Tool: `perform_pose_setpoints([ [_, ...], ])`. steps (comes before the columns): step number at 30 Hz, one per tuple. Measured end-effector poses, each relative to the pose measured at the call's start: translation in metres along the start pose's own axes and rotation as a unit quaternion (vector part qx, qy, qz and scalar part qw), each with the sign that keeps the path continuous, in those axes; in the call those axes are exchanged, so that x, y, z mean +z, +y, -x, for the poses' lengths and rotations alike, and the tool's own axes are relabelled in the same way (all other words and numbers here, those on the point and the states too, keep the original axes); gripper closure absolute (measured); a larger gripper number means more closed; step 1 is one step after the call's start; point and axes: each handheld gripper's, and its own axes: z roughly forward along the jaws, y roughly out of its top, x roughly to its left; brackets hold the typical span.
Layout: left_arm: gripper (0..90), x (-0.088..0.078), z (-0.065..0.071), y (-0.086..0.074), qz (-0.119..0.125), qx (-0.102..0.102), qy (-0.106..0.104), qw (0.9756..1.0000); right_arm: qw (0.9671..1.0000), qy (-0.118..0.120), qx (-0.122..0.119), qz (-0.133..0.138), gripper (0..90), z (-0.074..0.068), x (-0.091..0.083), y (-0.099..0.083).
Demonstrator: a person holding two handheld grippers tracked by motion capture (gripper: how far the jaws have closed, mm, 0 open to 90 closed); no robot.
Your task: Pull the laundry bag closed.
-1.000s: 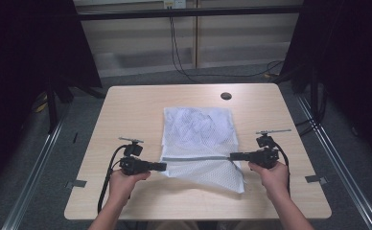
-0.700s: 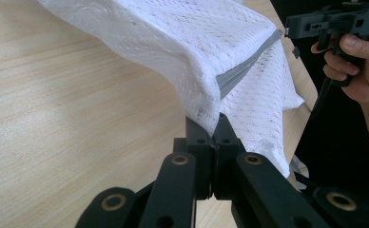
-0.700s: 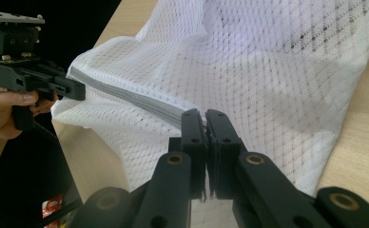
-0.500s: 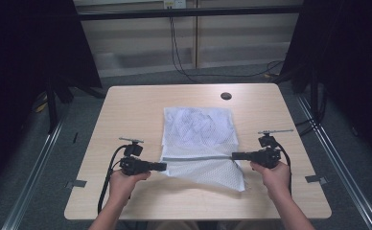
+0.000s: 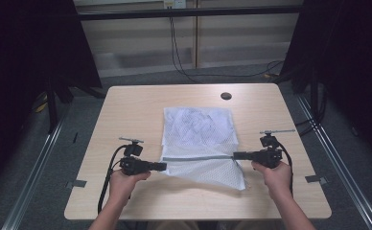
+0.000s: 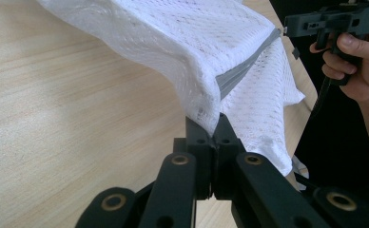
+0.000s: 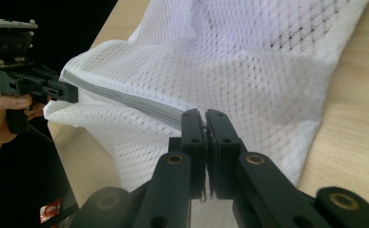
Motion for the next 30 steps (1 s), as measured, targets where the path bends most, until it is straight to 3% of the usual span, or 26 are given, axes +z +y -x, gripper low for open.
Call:
perform_pose_setpoints([
  [30, 89.5, -0.0069, -0.0043, -0.0006, 0.008, 0.000, 0.007, 0.9999, 0.9999, -0.013, 0.008, 0.008, 87.1, 0.0079, -0.0078, 0.0004],
])
